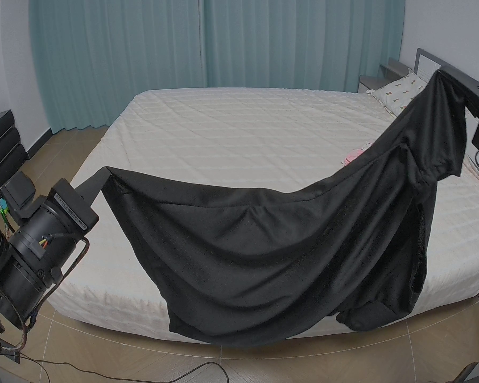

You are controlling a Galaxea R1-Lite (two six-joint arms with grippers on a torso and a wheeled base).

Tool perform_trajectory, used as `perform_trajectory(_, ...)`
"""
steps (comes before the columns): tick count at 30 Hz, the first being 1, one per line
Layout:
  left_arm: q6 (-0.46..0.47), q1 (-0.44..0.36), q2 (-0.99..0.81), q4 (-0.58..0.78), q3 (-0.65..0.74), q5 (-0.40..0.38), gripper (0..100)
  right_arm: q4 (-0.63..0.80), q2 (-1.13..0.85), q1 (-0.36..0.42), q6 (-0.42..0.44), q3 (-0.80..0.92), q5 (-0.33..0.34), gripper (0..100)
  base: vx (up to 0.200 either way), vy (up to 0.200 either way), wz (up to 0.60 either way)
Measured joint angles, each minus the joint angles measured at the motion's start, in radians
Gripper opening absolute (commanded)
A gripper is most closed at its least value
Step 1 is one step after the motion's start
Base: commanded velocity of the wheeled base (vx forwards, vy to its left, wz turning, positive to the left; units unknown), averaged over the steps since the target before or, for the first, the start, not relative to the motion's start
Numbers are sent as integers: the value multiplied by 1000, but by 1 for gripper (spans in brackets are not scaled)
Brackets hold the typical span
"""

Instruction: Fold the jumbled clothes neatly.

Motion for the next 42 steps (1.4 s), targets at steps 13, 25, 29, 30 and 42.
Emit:
perform_trajectory(13,-8,98,185,19,-82,-41,0,-144,298,-70,-20,-101,77,0,123,0,0)
perform_trajectory(25,-9,199,363,20,-264,-111,0,-227,440,-104,-21,-119,84,0,200,0,0)
perform_trajectory(29,-9,221,445,20,-316,-118,0,-254,470,-111,-21,-114,83,0,200,0,0)
perform_trajectory(30,-9,224,461,20,-324,-119,0,-260,476,-112,-21,-113,83,0,200,0,0)
perform_trajectory(42,-26,270,721,18,-480,-127,0,-317,601,-133,-18,-107,76,0,33,0,0)
